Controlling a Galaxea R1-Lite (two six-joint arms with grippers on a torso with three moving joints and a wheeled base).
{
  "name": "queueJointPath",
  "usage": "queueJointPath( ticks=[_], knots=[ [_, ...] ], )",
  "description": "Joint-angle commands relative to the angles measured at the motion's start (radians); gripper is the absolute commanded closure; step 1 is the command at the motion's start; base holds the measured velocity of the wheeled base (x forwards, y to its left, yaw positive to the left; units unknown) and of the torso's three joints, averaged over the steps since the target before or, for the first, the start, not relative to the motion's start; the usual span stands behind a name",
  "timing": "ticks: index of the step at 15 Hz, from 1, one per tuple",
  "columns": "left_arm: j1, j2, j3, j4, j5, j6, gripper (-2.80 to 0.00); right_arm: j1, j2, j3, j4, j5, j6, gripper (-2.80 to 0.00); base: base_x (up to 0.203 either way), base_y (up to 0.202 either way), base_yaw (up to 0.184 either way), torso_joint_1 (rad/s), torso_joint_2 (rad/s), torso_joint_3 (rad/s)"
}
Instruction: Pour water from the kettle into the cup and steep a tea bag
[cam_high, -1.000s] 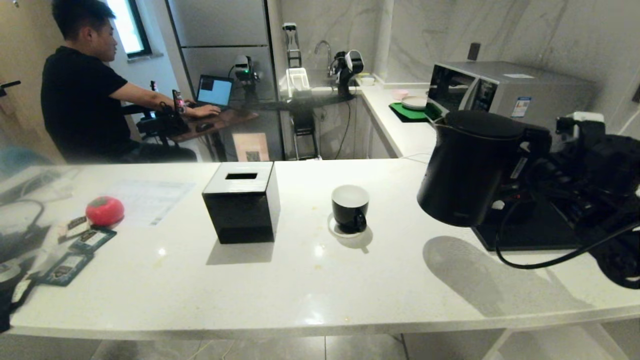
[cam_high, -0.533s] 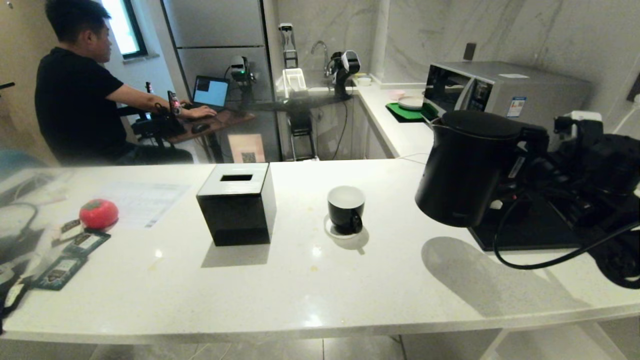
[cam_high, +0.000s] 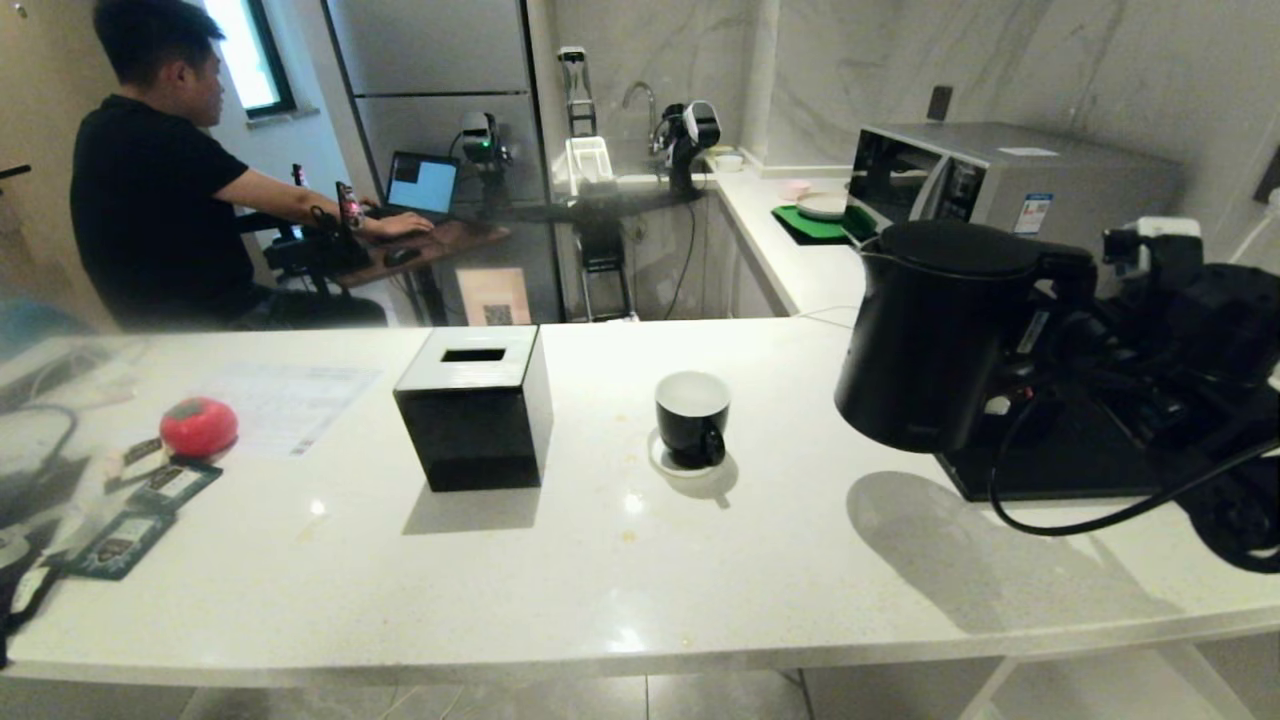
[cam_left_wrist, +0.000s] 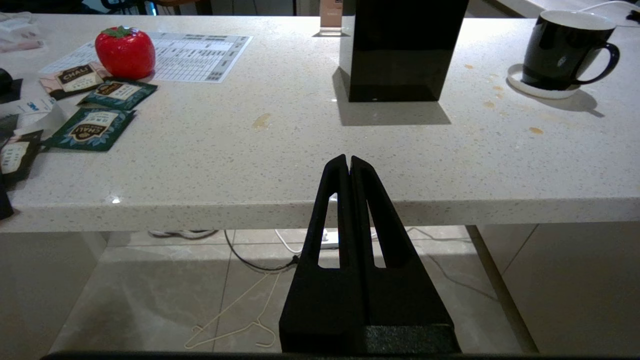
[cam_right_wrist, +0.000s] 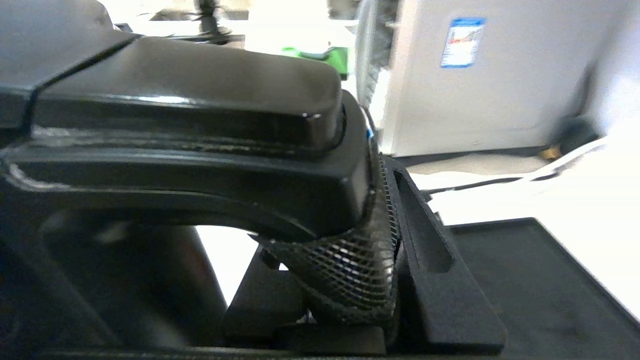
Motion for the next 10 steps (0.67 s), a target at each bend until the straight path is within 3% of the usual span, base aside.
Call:
queueJointPath(
  ticks=[1,10],
  knots=[
    [0.000,0.000,0.000,0.000,0.000,-0.001,0.00,0.002,0.002,-0.009,-0.003,-0.001,-0.006,0.00,0.000,0.000,0.000,0.000,0.00,0.000],
    [0.000,0.000,0.000,0.000,0.000,-0.001,0.00,0.022,0.037,-0.069,0.041,0.018,-0.099,0.00,0.000,0.000,0.000,0.000,0.00,0.000]
  ],
)
